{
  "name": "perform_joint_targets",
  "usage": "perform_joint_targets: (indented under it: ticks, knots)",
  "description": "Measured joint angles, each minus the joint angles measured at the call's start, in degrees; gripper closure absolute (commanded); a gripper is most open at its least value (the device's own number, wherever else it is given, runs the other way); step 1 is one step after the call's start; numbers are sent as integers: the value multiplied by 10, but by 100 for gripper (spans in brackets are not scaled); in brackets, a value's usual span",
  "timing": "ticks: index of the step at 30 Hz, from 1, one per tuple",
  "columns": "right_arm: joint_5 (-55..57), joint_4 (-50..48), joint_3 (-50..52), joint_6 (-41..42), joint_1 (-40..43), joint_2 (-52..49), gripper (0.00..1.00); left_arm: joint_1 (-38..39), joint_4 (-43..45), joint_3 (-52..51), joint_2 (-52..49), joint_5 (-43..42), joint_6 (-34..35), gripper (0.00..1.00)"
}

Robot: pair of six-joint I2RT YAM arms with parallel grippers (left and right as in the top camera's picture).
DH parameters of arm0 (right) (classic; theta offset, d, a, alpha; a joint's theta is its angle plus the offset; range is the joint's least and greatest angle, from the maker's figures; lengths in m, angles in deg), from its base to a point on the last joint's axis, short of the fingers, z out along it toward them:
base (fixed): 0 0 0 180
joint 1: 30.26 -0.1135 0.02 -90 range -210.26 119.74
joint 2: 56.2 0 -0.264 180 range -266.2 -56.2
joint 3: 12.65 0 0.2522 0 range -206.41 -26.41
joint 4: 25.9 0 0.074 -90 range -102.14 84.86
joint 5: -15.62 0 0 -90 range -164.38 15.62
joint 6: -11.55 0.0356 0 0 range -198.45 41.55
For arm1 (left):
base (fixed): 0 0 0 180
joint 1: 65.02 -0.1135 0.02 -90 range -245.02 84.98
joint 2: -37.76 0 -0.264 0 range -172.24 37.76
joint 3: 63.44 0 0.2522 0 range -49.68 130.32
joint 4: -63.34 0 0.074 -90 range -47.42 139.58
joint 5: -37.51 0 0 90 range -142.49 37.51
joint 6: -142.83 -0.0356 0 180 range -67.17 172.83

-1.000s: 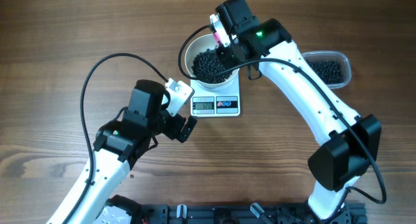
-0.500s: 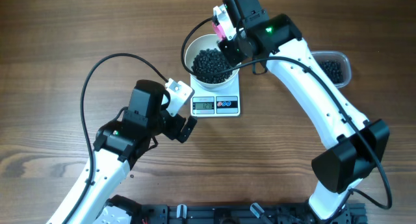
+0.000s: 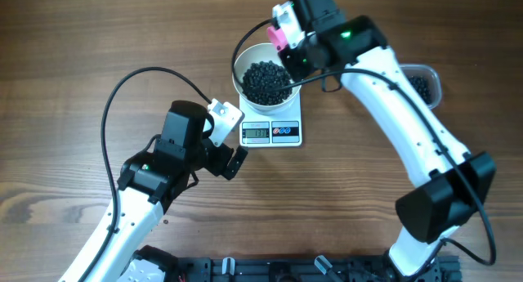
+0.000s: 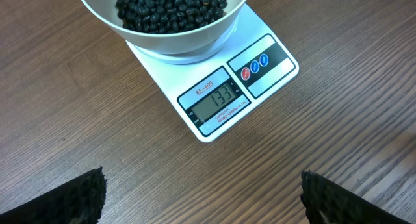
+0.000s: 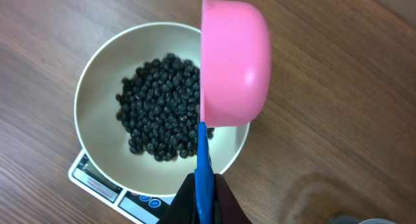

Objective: Scoop item into bowl and weigh 150g on scale
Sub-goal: 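Tip the scoop to pour beans into the bowl, then move the empty scoop back right over the bean tub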

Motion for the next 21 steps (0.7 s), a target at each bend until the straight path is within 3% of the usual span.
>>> perform_joint_targets:
  ticks: [8,21]
  knots:
    - [-39,-3,-1,9,63,45,96,0,0,0,0,0,0,0]
    - [-46,12,-3,9,27,49,96,0,0,0,0,0,0,0]
